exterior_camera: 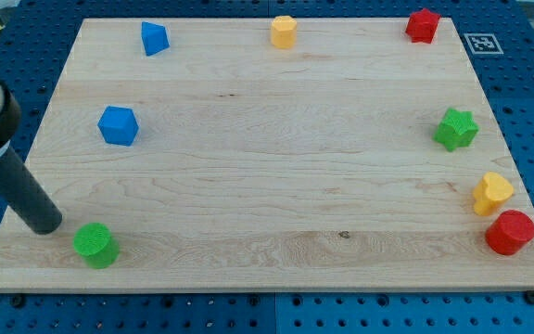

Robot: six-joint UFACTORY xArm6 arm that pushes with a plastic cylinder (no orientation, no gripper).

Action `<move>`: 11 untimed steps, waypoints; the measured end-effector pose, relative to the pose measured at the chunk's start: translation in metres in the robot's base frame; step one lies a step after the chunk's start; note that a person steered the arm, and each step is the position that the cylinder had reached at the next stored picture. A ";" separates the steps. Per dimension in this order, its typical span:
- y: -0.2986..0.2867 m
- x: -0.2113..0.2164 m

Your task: Move the green circle bottom of the blue cube

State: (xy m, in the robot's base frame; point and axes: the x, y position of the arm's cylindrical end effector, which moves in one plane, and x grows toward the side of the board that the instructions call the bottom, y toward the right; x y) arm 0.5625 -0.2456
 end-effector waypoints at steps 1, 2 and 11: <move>0.000 0.029; 0.028 0.055; 0.021 -0.027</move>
